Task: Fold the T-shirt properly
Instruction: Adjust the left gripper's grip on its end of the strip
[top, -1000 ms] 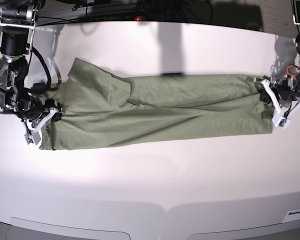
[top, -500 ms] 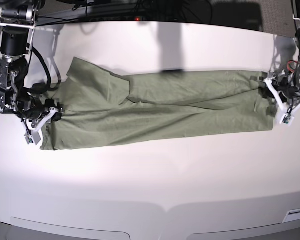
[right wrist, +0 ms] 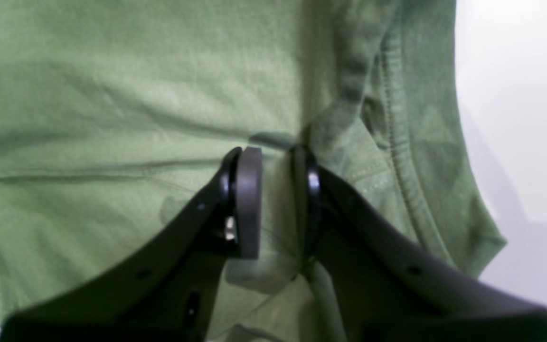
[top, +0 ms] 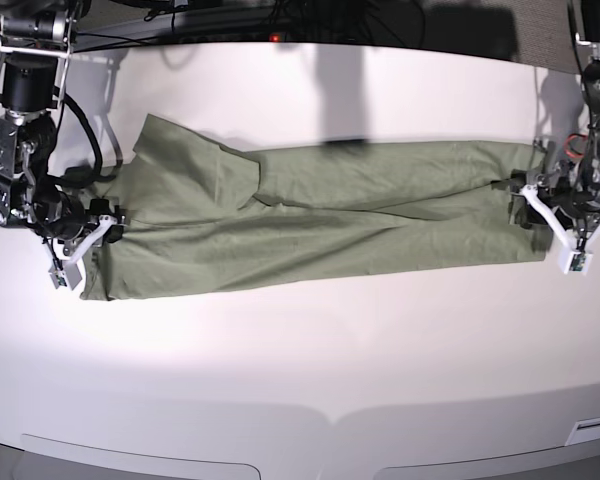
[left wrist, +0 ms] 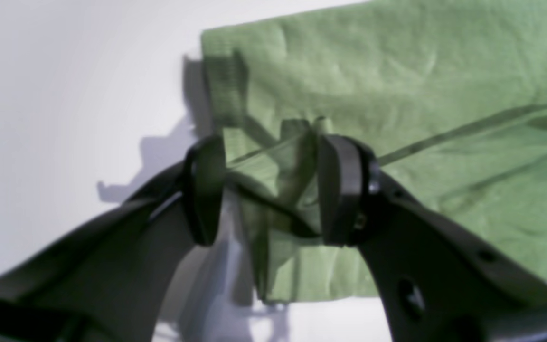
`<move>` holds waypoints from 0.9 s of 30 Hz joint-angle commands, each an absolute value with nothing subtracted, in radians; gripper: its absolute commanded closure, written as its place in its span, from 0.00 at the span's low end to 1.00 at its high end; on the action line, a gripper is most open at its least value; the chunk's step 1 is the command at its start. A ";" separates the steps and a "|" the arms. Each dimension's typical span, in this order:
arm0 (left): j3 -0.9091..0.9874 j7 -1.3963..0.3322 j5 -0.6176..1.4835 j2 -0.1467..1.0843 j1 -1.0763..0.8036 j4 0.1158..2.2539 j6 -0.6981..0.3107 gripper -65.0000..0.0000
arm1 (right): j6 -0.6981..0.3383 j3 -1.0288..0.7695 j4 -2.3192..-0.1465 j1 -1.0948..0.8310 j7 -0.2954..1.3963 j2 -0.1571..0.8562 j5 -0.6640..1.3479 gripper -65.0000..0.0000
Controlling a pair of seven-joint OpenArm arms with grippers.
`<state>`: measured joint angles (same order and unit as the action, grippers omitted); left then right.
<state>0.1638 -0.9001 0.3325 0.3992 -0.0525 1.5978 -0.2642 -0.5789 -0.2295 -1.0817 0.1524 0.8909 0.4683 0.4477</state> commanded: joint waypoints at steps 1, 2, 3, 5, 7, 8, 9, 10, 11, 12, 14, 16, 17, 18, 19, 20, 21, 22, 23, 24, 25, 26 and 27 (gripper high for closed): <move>0.169 -0.879 0.319 0.398 -0.039 1.617 -0.266 0.53 | -0.561 -0.231 -1.078 0.149 0.951 0.479 0.404 0.79; 0.169 -0.868 0.282 0.379 -0.039 1.617 -0.266 0.53 | -0.561 -0.231 -1.078 0.149 0.951 0.479 0.404 0.79; 0.169 -0.852 0.236 0.358 -0.039 1.617 -0.266 0.53 | -0.561 -0.231 -1.078 0.149 0.951 0.479 0.404 0.79; 0.169 -0.827 0.139 0.322 -0.039 1.617 -0.266 0.53 | -0.561 -0.231 -1.078 0.149 0.951 0.479 0.404 0.79; 0.169 -0.822 0.091 0.302 -0.039 1.617 -0.265 0.53 | -0.561 -0.231 -1.078 0.149 0.952 0.479 0.404 0.79; 0.169 -0.823 0.084 0.297 -0.039 1.617 -0.265 0.53 | -0.561 -0.231 -1.078 0.149 0.952 0.479 0.404 0.79; 0.169 -0.833 0.086 0.297 -0.039 1.617 -0.265 0.53 | -0.561 -0.231 -1.078 0.149 0.951 0.479 0.404 0.79; 0.169 -0.836 0.086 0.297 -0.039 1.617 -0.265 0.53 | -0.561 -0.231 -1.078 0.149 0.952 0.479 0.404 0.79; 0.169 -0.836 0.086 0.297 -0.039 1.617 -0.265 0.53 | -0.561 -0.231 -1.078 0.149 0.952 0.479 0.404 0.79; 0.169 -0.836 0.086 0.297 -0.039 1.617 -0.265 0.53 | -0.561 -0.231 -1.078 0.149 0.952 0.479 0.404 0.79; 0.169 -0.836 0.086 0.297 -0.040 1.617 -0.265 0.53 | -0.561 -0.231 -1.078 0.149 0.952 0.479 0.404 0.79; 0.169 -0.833 0.091 0.296 -0.050 1.617 -0.265 0.53 | -0.561 -0.231 -1.078 0.149 0.953 0.479 0.404 0.79; 0.169 -0.831 0.108 0.297 -0.056 1.616 -0.265 0.53 | -0.561 -0.231 -1.078 0.149 0.954 0.479 0.404 0.79; 0.169 -0.827 0.123 0.296 -0.061 1.616 -0.266 0.53 | -0.561 -0.231 -1.078 0.149 0.954 0.479 0.404 0.79; 0.168 -0.812 0.129 0.296 -0.067 1.616 -0.266 0.53 | -0.561 -0.231 -1.078 0.149 0.954 0.479 0.404 0.79; 0.167 -0.806 0.132 0.296 -0.067 1.616 -0.266 0.53 | -0.561 -0.231 -1.078 0.149 0.954 0.479 0.404 0.79; 0.167 -0.807 0.131 0.296 -0.067 1.616 -0.266 0.53 | -0.561 -0.231 -1.078 0.149 0.953 0.479 0.405 0.79; 0.167 -0.806 0.131 0.297 -0.066 1.616 -0.266 0.53 | -0.561 -0.231 -1.078 0.149 0.954 0.479 0.404 0.79; 0.167 -0.805 0.131 0.297 -0.066 1.616 -0.266 0.53 | -0.561 -0.231 -1.078 0.149 0.954 0.479 0.404 0.79; 0.167 -0.795 0.131 0.297 -0.067 1.616 -0.266 0.53 | -0.561 -0.231 -1.078 0.149 0.954 0.479 0.404 0.79; 0.167 -0.781 0.131 0.296 -0.067 1.616 -0.266 0.53 | -0.561 -0.231 -1.078 0.149 0.954 0.479 0.404 0.79; 0.167 -0.772 0.131 0.296 -0.066 1.616 -0.266 0.53 | -0.561 -0.231 -1.078 0.149 0.954 0.479 0.404 0.79; 0.163 -0.765 0.131 0.296 -0.066 1.616 -0.266 0.53 | -0.561 -0.231 -1.078 0.149 0.955 0.479 0.404 0.79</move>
